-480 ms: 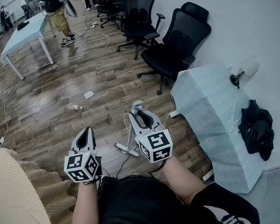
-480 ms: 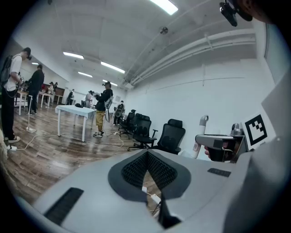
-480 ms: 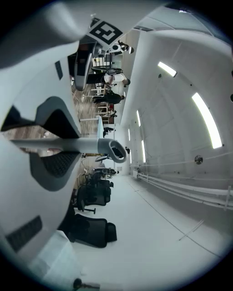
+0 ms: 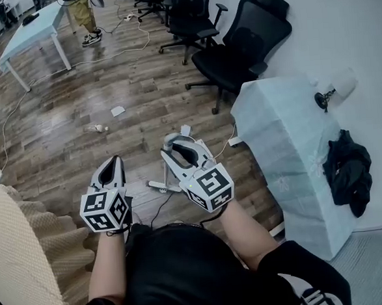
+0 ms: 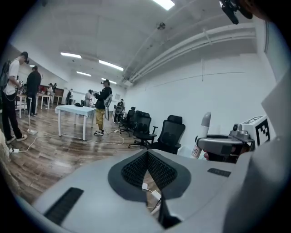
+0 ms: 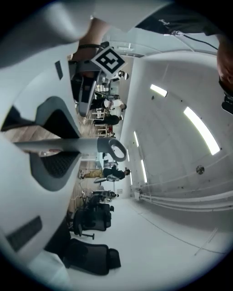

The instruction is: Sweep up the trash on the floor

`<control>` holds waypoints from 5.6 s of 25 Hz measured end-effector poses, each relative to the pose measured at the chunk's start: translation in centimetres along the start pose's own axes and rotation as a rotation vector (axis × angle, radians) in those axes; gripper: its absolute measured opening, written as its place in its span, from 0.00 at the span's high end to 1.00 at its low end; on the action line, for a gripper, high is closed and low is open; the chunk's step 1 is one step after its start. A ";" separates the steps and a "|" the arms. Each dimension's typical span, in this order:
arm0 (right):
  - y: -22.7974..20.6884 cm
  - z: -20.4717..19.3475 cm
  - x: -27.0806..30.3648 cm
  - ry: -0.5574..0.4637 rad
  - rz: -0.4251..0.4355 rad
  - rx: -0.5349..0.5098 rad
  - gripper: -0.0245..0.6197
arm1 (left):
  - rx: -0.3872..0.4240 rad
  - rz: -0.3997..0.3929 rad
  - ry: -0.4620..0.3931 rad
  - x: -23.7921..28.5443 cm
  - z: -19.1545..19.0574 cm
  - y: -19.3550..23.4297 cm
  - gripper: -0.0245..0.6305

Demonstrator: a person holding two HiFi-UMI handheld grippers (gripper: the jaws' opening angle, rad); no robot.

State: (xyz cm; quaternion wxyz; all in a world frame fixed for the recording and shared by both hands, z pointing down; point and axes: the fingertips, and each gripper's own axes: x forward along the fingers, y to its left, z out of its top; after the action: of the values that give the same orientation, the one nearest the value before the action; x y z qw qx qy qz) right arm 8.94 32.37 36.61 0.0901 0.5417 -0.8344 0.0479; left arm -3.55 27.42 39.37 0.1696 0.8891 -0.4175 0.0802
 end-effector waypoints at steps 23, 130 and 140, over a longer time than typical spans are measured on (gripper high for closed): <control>1.1 -14.4 5.9 0.331 0.264 -0.078 0.80 | -0.006 -0.061 0.203 5.8 -6.4 5.4 0.97; -34.5 -8.5 44.7 0.323 -0.053 -0.035 0.81 | -0.106 0.051 0.240 37.6 7.2 25.2 0.97; -29.1 -6.6 52.2 0.329 0.063 -0.051 0.81 | -0.202 0.166 0.201 33.7 6.2 31.4 0.97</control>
State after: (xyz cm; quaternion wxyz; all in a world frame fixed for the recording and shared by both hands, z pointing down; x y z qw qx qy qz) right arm 15.45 -25.09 53.10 0.2375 0.4978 -0.8259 0.1173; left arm -6.20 -17.58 50.56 0.2919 0.8175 -0.4762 0.1401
